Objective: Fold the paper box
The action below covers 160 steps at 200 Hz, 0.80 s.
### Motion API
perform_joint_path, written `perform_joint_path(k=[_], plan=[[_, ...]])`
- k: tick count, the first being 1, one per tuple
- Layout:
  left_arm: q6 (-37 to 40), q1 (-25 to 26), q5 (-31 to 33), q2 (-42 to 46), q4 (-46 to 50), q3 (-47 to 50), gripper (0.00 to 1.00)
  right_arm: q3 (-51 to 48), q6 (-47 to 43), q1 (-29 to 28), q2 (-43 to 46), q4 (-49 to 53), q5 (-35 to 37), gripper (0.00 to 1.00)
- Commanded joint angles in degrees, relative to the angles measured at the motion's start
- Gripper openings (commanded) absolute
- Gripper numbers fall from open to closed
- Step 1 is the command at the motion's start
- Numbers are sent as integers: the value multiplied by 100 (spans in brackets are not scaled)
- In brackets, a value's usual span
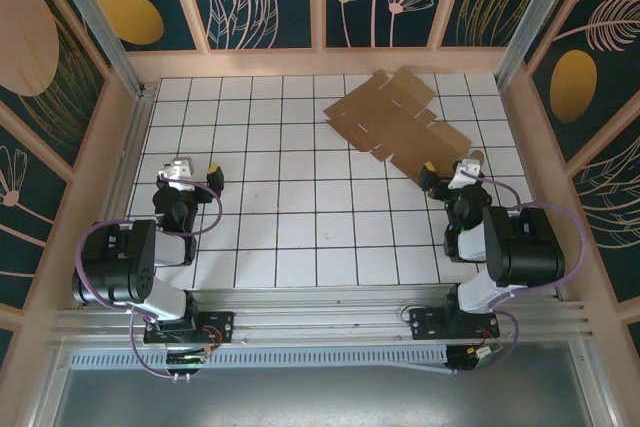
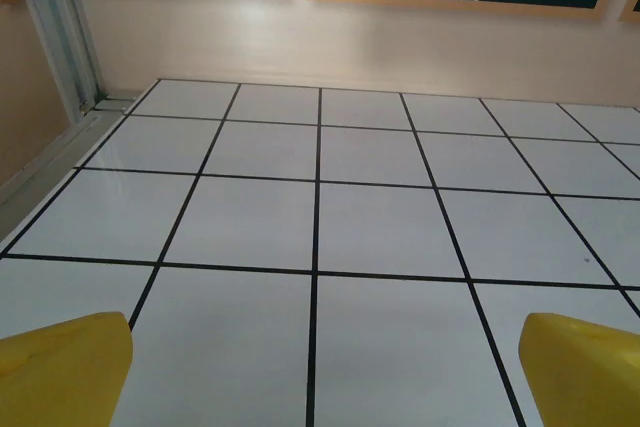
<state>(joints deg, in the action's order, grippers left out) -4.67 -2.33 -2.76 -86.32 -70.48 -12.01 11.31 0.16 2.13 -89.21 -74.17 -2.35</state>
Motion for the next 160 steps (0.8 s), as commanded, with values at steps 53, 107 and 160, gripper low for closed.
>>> perform_joint_path(k=[53,107,160], plan=[[66,-47,-154,-69,-335,-99,99,86,72,-45,-77,-313,175,99],[99,-48,-205,-52,-377,-74,99,64,48,-38,-47,-334,119,99],[-393,47,450,1278,1723,-520,91,188,92,-400,1362,1281,752,99]])
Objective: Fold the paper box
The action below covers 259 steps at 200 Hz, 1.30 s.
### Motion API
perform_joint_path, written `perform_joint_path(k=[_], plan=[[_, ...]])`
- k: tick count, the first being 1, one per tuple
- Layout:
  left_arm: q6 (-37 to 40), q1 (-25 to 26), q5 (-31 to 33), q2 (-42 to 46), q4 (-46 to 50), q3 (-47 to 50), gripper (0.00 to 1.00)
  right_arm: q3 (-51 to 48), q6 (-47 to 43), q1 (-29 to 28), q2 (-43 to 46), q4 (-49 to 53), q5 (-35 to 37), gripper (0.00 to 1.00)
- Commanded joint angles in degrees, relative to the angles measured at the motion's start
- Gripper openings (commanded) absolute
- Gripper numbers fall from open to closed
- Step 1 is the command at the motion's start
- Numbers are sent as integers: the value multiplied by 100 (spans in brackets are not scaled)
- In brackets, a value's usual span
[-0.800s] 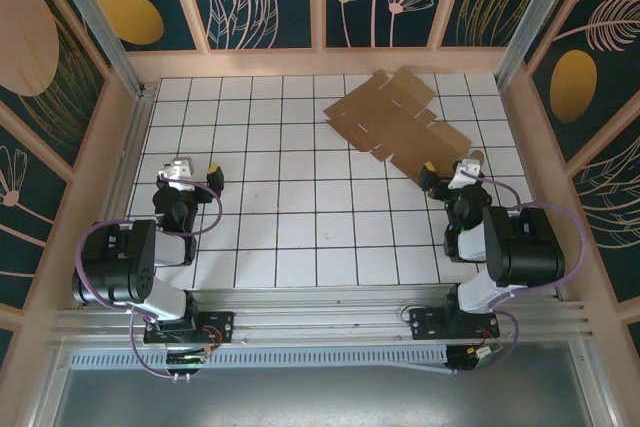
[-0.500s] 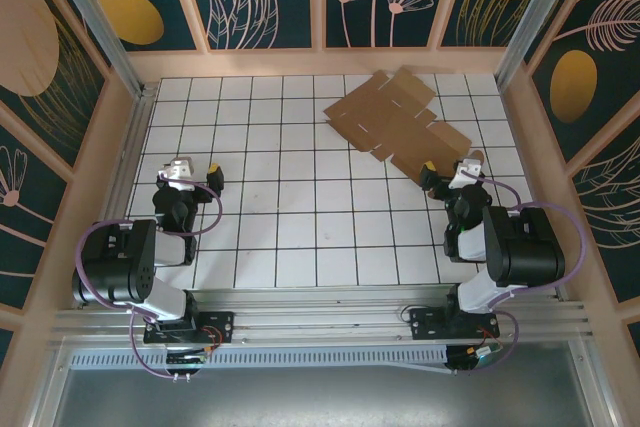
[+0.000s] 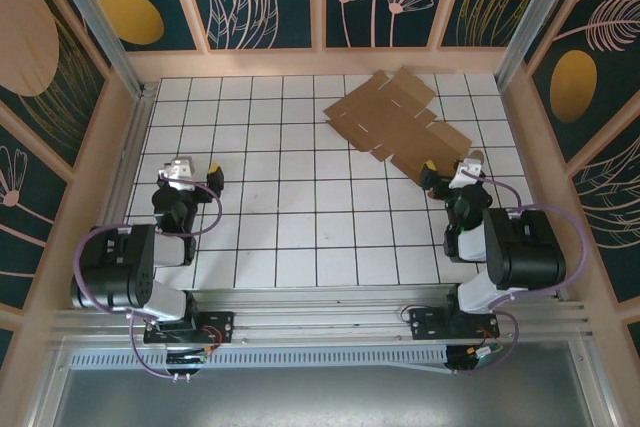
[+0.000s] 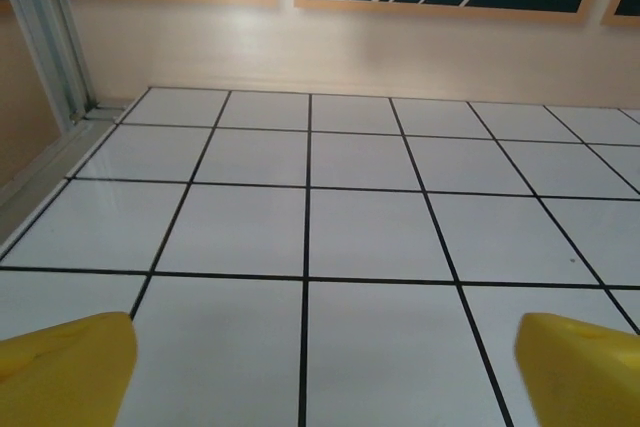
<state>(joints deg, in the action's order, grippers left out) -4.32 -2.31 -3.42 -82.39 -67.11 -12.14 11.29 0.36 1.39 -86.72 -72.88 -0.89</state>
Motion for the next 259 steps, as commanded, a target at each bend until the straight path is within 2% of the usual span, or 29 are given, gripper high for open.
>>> perform_joint_path(k=[1,12,19,28,45,62,80,96,121,131,147,174,201,229,259], plan=[[-499,50,552,932,1504,-552,91,216,110,-342,1188,1280,619,99],[-1308,70,744,1307,2631,-1009,85,538,344,-543,1929,2592,539,98],[-2058,93,776,1421,3262,-1303,83,732,640,-752,2320,3291,729,99],[-2884,121,429,1401,3805,-1673,81,990,1131,-923,2725,4124,741,99],[-4257,360,-19,1003,4713,-2331,77,1644,2060,-982,3088,5579,213,98],[-5301,928,-325,387,4963,-2798,71,2410,2442,-996,2963,6737,-659,97],[-5869,1673,-728,-471,4853,-3411,65,3072,2419,-1049,2585,7537,-1563,96],[-6324,2247,-1027,-1308,4717,-4133,65,3581,2407,-1144,2280,8145,-1967,96],[-6887,2911,-969,-2625,5099,-5487,59,4048,2372,-1509,2042,8640,-1919,96],[-6971,3104,-971,-3042,4944,-5888,57,4100,2276,-1649,2019,8667,-1878,96],[-7303,3355,-637,-3526,4712,-6261,57,4117,2205,-1745,1945,8747,-1780,97],[-7651,3491,-434,-4352,5014,-7056,64,4052,2190,-1752,1927,8795,-1686,97],[-7618,3494,-277,-4986,5222,-7771,62,3797,2283,-1750,2160,8414,-1979,97],[-7525,3496,-592,-5666,5657,-8683,57,3809,2233,-1749,2262,8463,-1814,98],[-7594,3515,-523,-5830,5640,-8831,37,3817,2212,-1744,2337,8484,-1612,98]])
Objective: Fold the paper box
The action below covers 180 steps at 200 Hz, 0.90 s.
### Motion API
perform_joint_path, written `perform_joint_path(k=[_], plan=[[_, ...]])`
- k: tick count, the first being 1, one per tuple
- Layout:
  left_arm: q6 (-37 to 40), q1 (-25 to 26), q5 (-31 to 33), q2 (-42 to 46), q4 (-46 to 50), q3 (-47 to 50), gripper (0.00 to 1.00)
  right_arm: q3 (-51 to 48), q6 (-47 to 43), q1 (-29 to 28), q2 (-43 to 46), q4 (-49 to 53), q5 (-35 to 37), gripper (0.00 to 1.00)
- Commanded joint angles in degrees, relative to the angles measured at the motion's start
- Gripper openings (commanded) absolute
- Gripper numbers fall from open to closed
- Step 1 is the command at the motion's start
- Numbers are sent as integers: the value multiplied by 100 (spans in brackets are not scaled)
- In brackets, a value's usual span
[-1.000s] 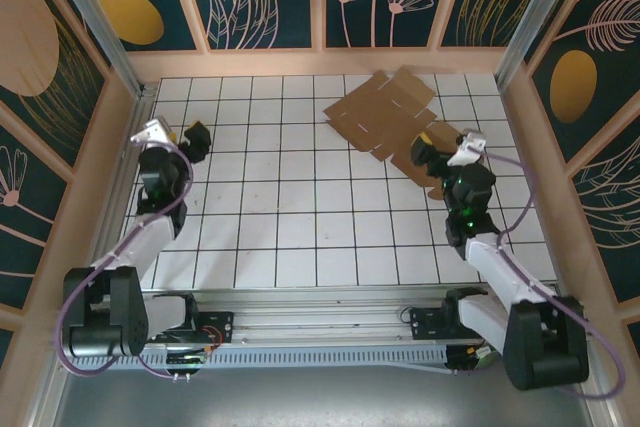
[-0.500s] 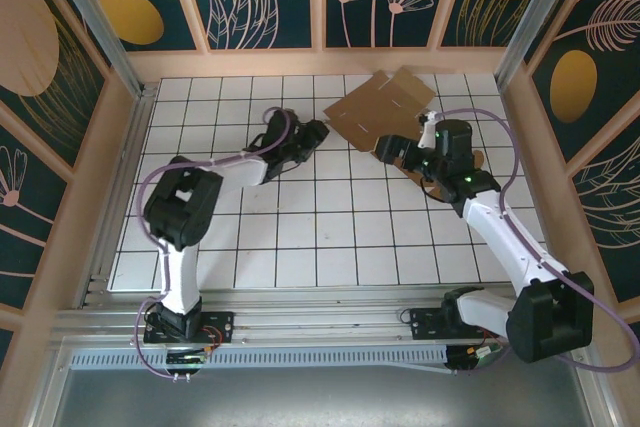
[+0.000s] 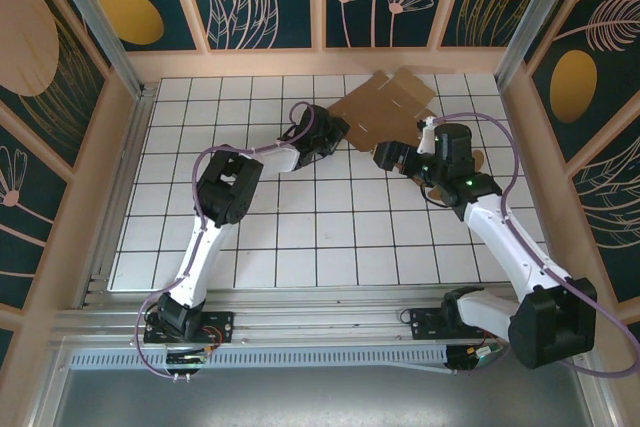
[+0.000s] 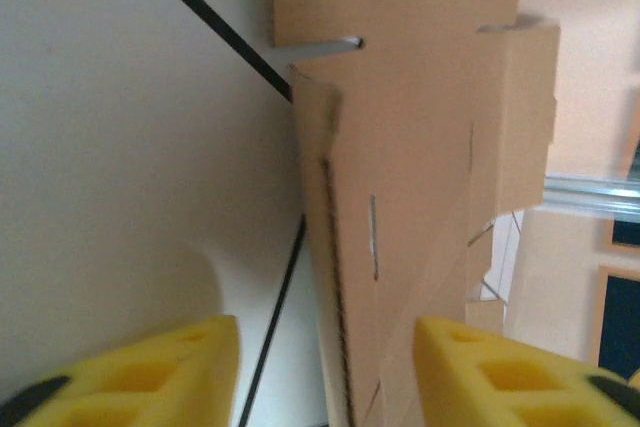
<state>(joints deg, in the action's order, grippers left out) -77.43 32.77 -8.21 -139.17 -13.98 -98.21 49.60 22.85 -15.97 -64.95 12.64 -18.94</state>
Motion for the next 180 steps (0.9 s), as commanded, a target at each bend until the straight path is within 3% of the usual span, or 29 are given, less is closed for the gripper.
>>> perform_joint_path(k=[1,51,76,103,135,162,180], plan=[[-282,8,-47,-153,326,-233,36,-13,-36,-10,163,-69,200,98],[675,-72,100,84,976,-463,0,147,26,117,269,61,454,98],[1770,-364,-14,616,1088,-65,0,293,36,349,207,45,286,99],[3902,-772,-728,1395,696,620,0,618,-194,754,-64,-68,9,99],[7148,-798,-324,2362,668,1548,0,1025,-1055,935,-580,-649,-144,99],[8674,-801,-334,3022,-140,2639,0,1056,-2253,874,-1047,-1706,-376,99],[9412,-799,-545,3342,-876,3310,0,929,-3504,767,-1392,-2502,-889,98]])
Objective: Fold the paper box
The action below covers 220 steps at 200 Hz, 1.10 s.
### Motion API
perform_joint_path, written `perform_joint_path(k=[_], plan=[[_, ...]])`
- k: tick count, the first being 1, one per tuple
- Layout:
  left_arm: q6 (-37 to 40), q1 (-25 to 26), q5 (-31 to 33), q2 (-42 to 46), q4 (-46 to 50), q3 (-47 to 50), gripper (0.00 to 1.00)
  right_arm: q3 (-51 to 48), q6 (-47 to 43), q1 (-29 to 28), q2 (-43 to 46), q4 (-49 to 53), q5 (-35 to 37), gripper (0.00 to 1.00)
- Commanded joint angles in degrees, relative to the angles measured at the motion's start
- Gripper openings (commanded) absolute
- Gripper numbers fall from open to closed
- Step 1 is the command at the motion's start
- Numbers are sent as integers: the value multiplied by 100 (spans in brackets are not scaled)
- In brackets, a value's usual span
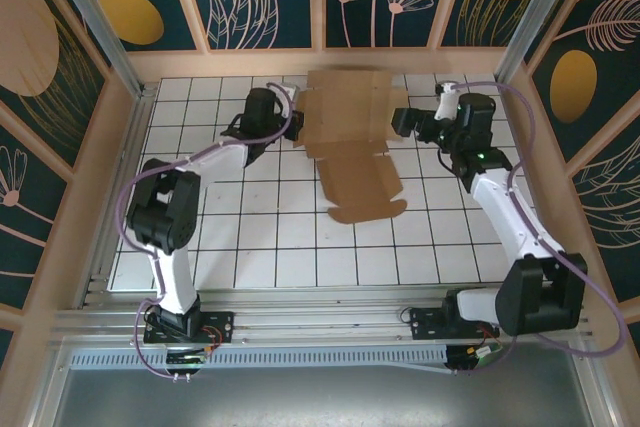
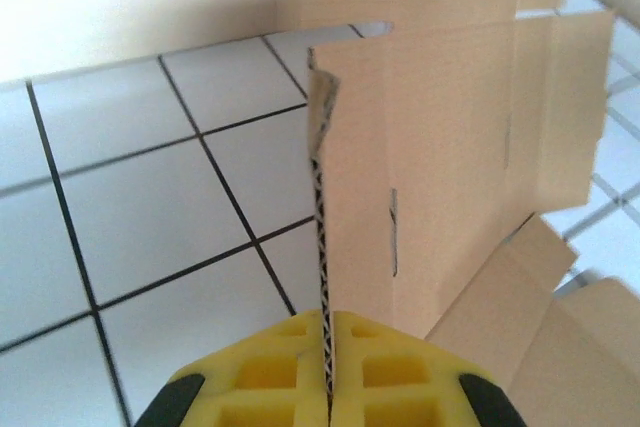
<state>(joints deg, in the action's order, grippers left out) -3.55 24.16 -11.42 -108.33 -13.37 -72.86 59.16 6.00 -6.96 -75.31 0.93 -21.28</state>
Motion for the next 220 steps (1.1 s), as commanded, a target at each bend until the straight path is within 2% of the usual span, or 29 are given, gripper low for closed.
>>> perform_joint_path(k=[1,14,34,63,80,104,123,142,166,186,220], plan=[[2060,62,-231,272,-969,809,0,-22,-1899,-145,-381,-1358,-683,98],[2425,62,-271,339,-1319,1078,0,246,-2856,-333,-772,-1301,-872,99],[2826,62,-392,357,-1533,1237,0,1202,-3969,-432,-1556,-392,-1382,99],[2995,62,-536,458,-2135,1532,0,2728,-5590,-437,-2566,1506,-2065,99],[3018,62,-529,463,-2324,1585,0,3641,-6055,-443,-3140,2817,-2411,98],[2977,45,-444,373,-2556,1585,0,4392,-5877,-557,-3595,3781,-2706,96],[2901,45,-338,302,-2698,1564,0,4236,-4772,-660,-3579,3405,-2582,96],[2835,38,-253,304,-2838,1605,0,4388,-3574,-771,-3661,3423,-2142,95],[2751,36,-205,309,-2928,1627,0,4233,-2817,-931,-3622,3497,-1909,92],[2698,36,-127,257,-2920,1583,0,3973,-2545,-1013,-3581,3475,-1665,82],[2516,36,-29,203,-2862,1506,0,3818,-2358,-1002,-3538,3516,-1301,56]])
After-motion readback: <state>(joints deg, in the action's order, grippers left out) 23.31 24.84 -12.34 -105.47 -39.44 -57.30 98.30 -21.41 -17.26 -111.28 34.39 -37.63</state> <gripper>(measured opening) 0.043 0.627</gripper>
